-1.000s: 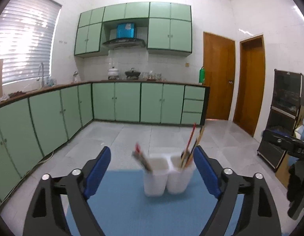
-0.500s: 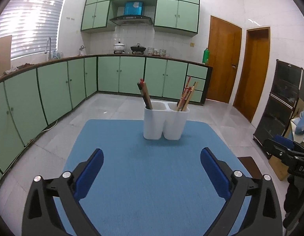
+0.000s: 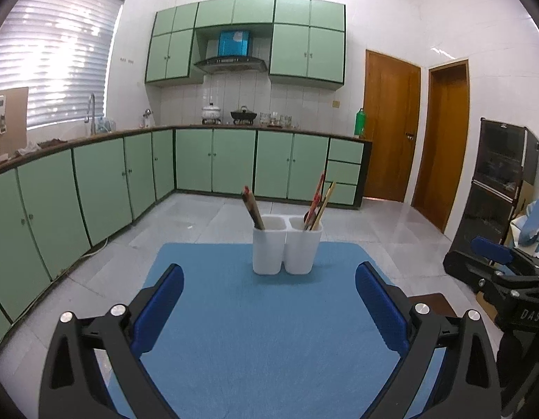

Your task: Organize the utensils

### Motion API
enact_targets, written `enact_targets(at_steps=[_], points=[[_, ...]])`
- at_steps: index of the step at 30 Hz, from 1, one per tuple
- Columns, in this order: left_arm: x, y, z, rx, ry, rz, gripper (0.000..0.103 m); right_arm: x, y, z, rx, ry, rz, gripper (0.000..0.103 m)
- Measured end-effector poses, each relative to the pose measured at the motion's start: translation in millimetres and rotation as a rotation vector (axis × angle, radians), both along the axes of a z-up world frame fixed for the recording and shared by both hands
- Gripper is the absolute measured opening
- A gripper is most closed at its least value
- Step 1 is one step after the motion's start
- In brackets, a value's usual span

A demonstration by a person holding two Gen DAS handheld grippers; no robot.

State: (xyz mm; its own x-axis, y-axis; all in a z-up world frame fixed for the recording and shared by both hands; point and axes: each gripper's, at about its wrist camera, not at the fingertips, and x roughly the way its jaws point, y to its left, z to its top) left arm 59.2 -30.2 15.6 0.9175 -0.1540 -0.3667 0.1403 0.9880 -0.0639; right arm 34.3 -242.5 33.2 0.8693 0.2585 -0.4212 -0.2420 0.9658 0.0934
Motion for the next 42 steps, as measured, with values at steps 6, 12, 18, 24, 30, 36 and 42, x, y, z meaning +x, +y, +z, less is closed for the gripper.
enact_targets(at_steps=[6,12,18,24,30,36,42], points=[[-6,-4,13,0.011,-0.035,0.003,0.097,-4,0,13,0.015,-0.018,0.009,0.097],[-14,-6,19,0.026,-0.064,0.003,0.097,-8,2,21,0.010,-0.040,0.012,0.097],[-18,-7,23,0.030,-0.078,0.007,0.097,-11,4,21,-0.006,-0.051,0.010,0.097],[-22,-5,23,0.028,-0.087,0.009,0.097,-15,6,22,-0.013,-0.058,0.011,0.097],[-24,-3,24,0.026,-0.086,0.010,0.097,-15,7,21,-0.015,-0.059,0.011,0.097],[-25,-2,24,0.024,-0.087,0.011,0.097,-14,6,22,-0.014,-0.058,0.011,0.097],[-25,-2,25,0.024,-0.088,0.011,0.097,-14,7,22,-0.013,-0.056,0.012,0.097]])
